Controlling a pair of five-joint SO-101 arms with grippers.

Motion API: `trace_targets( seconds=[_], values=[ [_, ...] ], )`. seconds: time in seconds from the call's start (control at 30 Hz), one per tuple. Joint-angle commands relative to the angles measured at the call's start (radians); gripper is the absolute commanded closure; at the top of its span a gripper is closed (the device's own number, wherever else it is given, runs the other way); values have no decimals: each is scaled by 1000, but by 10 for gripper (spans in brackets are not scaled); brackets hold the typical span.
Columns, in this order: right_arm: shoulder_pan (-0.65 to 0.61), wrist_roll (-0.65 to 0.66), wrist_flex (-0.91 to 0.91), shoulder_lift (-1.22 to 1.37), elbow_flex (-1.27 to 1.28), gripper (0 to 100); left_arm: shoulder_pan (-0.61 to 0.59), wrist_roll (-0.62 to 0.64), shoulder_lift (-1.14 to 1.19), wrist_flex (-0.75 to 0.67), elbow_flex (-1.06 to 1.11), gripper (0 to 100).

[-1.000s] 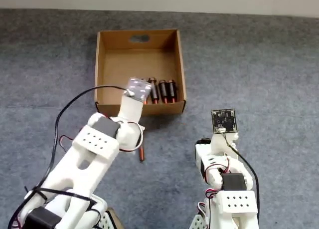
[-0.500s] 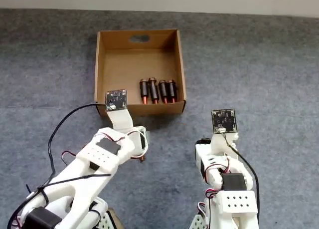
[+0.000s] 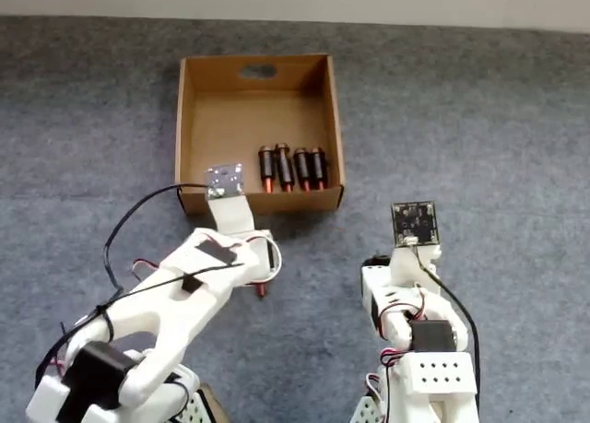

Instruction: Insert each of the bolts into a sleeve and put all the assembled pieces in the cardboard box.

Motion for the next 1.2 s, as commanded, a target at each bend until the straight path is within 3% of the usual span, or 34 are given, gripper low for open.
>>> trace_targets(
  seconds=[0.0,0.13,0.33,0.5,0.87,1.07,1.17],
  values=[
    [-8,15,-4,-16,-5,992,-4,0,2,31,-39,980],
    [-8,15,-4,-16,-5,992,-4,-20,-5,126,-48,991],
    [-8,15,-4,-16,-5,992,-4,-302,-145,428,-91,987],
    [-8,15,-4,-16,-5,992,-4,-334,-194,637,-134,986],
    [-8,15,-4,-16,-4,992,-4,-334,-193,641,-105,981],
    [-8,15,-4,-16,-4,992,-4,-328,-193,641,-56,816],
    [-8,15,-4,-15,-4,992,-4,-328,-193,637,-59,827]
  ],
)
